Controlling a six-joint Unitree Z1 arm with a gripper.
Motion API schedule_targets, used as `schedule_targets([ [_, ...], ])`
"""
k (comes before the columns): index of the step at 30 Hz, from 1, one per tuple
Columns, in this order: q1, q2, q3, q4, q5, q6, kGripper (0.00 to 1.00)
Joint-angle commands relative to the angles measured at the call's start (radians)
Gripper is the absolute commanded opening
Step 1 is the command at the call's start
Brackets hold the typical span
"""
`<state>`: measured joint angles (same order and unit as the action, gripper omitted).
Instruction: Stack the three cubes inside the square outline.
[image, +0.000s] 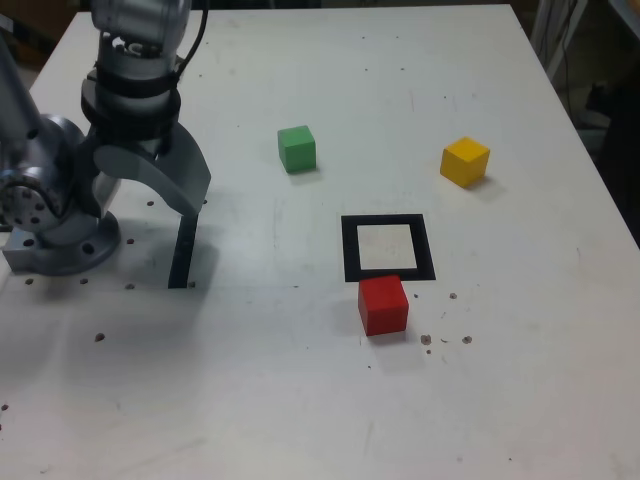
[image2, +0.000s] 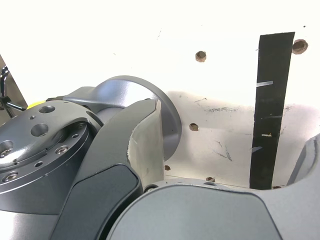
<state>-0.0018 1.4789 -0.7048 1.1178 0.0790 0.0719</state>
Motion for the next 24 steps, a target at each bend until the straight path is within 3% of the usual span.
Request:
schedule_targets([
  [1, 0.002, -0.007, -0.002, 0.012, -0.003, -0.005, 0.99],
  [7, 0.002, -0.022, -0.013, 0.024, -0.013, -0.035, 0.99],
  [10, -0.003, -0.024, -0.054, 0.071, -0.013, -0.073, 0.99],
  [18, -0.147, 0.022, -0.348, 0.256, 0.016, -0.221, 0.97],
  [24, -0.241, 0.127, -0.51, 0.283, -0.014, -0.282, 0.96],
])
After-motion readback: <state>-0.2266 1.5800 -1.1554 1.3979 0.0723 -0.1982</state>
